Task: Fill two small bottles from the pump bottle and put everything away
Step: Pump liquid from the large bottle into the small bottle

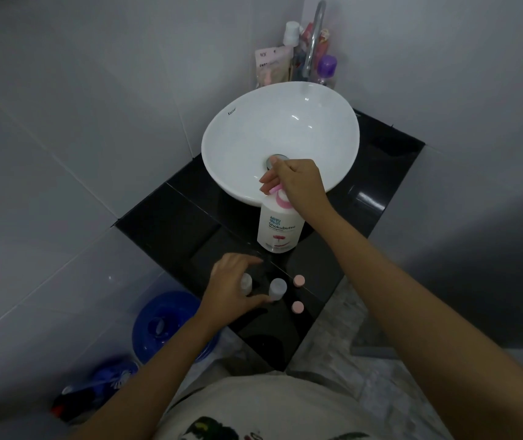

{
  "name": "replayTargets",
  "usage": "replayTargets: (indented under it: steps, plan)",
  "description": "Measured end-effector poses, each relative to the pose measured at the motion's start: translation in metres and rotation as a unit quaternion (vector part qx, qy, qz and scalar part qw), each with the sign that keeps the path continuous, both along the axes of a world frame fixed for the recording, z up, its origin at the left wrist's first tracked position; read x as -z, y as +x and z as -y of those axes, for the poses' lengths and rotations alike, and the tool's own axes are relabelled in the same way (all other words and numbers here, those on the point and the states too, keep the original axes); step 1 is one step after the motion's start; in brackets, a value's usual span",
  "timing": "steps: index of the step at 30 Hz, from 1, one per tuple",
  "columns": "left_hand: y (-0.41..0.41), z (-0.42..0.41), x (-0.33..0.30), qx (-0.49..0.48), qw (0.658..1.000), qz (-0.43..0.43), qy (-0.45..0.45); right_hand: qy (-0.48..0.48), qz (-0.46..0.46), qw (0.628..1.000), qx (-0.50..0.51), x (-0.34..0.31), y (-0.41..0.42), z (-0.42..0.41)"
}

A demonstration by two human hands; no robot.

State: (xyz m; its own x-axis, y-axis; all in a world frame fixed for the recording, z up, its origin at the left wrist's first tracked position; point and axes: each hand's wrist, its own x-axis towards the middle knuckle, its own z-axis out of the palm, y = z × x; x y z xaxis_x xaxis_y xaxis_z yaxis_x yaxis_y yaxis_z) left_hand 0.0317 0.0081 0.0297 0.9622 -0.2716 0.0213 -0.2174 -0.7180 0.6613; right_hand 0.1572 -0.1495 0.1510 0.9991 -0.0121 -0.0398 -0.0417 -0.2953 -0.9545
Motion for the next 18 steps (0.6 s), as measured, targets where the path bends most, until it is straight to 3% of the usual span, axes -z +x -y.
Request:
replayTargets:
  steps: [6, 10, 13, 16, 18]
  plan:
    - [0.004, 0.031, -0.005, 0.101, 0.987, 0.016, 0.123, -0.005, 0.003, 1.0, -0.002, -0.001, -0.001, 0.0]
    - [0.003, 0.035, -0.007, 0.077, 0.989, 0.017, 0.122, -0.003, 0.001, 1.0, -0.002, -0.001, -0.001, 0.001]
    - [0.004, 0.031, -0.025, 0.01, 1.0, 0.007, -0.002, 0.0, 0.002, 1.0, -0.002, 0.0, -0.002, 0.001]
    - [0.012, 0.022, -0.055, -0.064, 0.978, -0.051, -0.19, 0.008, 0.007, 1.0, -0.006, 0.0, -0.001, 0.002]
    - [0.022, 0.018, -0.072, -0.087, 0.965, -0.033, -0.245, 0.026, 0.001, 1.0, -0.005, 0.0, -0.001, 0.001]
